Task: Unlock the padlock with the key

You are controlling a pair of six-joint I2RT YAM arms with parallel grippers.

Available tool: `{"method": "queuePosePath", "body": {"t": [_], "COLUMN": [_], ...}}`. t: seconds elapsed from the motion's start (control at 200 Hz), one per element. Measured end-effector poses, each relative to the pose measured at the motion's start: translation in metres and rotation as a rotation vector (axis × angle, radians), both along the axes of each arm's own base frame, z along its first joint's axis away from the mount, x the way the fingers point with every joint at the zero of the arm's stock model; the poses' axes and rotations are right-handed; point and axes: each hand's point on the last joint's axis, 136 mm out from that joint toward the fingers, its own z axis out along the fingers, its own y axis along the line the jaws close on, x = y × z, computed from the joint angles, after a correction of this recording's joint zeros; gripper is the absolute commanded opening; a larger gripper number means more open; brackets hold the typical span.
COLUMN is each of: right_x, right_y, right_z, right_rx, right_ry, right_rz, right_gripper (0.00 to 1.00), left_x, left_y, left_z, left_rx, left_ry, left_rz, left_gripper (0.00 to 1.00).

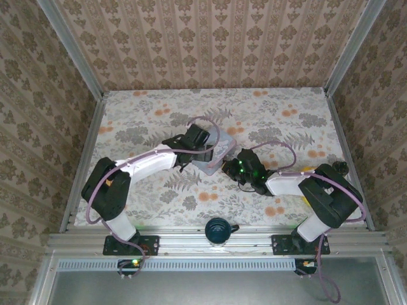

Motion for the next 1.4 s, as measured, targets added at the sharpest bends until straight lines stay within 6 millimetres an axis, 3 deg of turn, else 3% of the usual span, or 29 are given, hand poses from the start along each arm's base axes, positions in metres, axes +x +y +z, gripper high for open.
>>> {"method": "queuePosePath", "body": {"t": [0.405,0.985,1.4], "right_x": [0.003,0.007,0.035], "right_y": [-0.012,-0.016,-0.031], "right_z": [-0.005,-0.008,-0.007], "right_rx": [-0.006,0.029,-0.023], "right_ry": [0.009,-0.004,-0.034], "right_rz": [-0.027,-0.068,-0.127], "right_gripper": [0.0,0.0,0.0], "left_x": [-0.006,-0.005,-0.004], "left_y": [-0.005,-0.007,-0.005], "left_z": [-0.009,-0.011,-0.011], "left_rx": [-0.079,-0.121,-0.145], "left_ry": [-0.006,-0.015,-0.029], "left_rz": [0.021,0.026,0.042], "left_gripper": [0.74,0.69,0.68]}}
